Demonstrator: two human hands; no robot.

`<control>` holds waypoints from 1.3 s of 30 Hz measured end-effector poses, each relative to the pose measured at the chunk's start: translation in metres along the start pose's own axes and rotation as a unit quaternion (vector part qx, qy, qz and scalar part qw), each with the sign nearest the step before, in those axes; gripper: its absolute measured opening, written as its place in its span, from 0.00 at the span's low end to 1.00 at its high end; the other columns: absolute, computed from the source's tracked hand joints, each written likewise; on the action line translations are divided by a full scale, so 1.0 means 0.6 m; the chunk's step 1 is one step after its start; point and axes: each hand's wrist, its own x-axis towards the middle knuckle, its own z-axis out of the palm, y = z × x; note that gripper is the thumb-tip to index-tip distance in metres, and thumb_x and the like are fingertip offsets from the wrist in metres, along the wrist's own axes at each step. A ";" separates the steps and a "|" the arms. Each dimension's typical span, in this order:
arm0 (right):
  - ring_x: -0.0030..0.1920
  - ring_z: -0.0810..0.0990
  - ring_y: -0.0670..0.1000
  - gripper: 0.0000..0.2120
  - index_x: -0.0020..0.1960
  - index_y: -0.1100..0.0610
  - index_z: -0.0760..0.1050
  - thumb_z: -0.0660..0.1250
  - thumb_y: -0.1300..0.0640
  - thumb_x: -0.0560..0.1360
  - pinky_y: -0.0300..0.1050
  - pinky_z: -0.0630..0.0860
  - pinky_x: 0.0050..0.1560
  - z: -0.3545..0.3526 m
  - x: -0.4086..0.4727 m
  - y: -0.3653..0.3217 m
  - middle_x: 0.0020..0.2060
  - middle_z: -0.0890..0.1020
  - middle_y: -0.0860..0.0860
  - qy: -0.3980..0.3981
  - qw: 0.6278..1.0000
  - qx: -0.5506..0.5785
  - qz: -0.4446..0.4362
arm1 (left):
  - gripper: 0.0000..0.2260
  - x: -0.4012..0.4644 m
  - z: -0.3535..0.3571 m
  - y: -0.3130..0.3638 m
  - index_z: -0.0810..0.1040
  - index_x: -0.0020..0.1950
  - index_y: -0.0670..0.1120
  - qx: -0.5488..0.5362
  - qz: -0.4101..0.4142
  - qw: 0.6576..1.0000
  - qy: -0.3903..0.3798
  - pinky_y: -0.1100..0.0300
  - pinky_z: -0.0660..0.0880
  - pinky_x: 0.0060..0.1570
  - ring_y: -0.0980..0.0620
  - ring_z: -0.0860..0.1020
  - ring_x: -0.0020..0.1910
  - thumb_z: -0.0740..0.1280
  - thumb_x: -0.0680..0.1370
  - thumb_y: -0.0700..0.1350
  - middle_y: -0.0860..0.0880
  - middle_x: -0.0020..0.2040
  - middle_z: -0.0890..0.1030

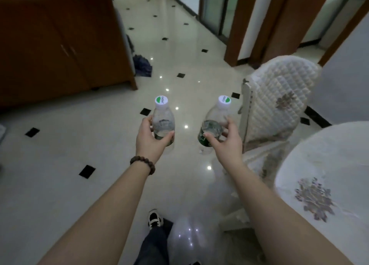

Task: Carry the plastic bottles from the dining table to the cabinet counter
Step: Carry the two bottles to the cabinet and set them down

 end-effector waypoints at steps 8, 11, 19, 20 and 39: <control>0.55 0.78 0.45 0.36 0.72 0.47 0.61 0.74 0.54 0.70 0.40 0.77 0.51 0.268 0.025 -0.088 0.59 0.75 0.44 -0.162 0.986 0.002 -0.039 | 0.26 0.043 -0.230 -0.107 0.67 0.59 0.57 0.023 -0.061 0.986 0.153 0.61 0.74 0.53 0.56 0.75 0.55 0.77 0.68 0.49 0.55 0.57 0.76; 0.55 0.77 0.46 0.34 0.71 0.47 0.62 0.74 0.55 0.70 0.41 0.77 0.52 0.385 0.030 -0.127 0.57 0.75 0.43 -0.211 0.976 0.007 -0.057 | 0.27 0.071 -0.317 -0.148 0.68 0.61 0.54 0.031 -0.077 0.977 0.194 0.59 0.75 0.55 0.55 0.75 0.56 0.77 0.68 0.49 0.54 0.59 0.76; 0.55 0.76 0.45 0.34 0.71 0.46 0.61 0.74 0.54 0.70 0.48 0.78 0.56 0.719 0.050 -0.235 0.56 0.73 0.42 -0.306 0.947 0.003 -0.095 | 0.26 0.183 -0.567 -0.260 0.68 0.61 0.56 0.027 -0.105 0.955 0.276 0.58 0.76 0.55 0.57 0.75 0.56 0.76 0.68 0.50 0.56 0.57 0.76; 0.55 0.76 0.45 0.34 0.72 0.47 0.61 0.74 0.53 0.70 0.47 0.78 0.56 0.752 0.053 -0.248 0.57 0.73 0.42 -0.311 0.946 0.001 -0.097 | 0.26 0.197 -0.594 -0.269 0.68 0.61 0.56 0.030 -0.108 0.953 0.280 0.59 0.76 0.54 0.57 0.75 0.56 0.76 0.68 0.50 0.56 0.57 0.76; 0.61 0.75 0.51 0.33 0.71 0.49 0.62 0.73 0.54 0.71 0.51 0.76 0.60 1.250 0.332 -0.357 0.65 0.74 0.47 -0.362 0.925 -0.034 -0.114 | 0.28 0.636 -0.859 -0.467 0.67 0.65 0.51 0.037 -0.138 0.930 0.339 0.58 0.74 0.57 0.54 0.73 0.58 0.75 0.70 0.48 0.55 0.60 0.74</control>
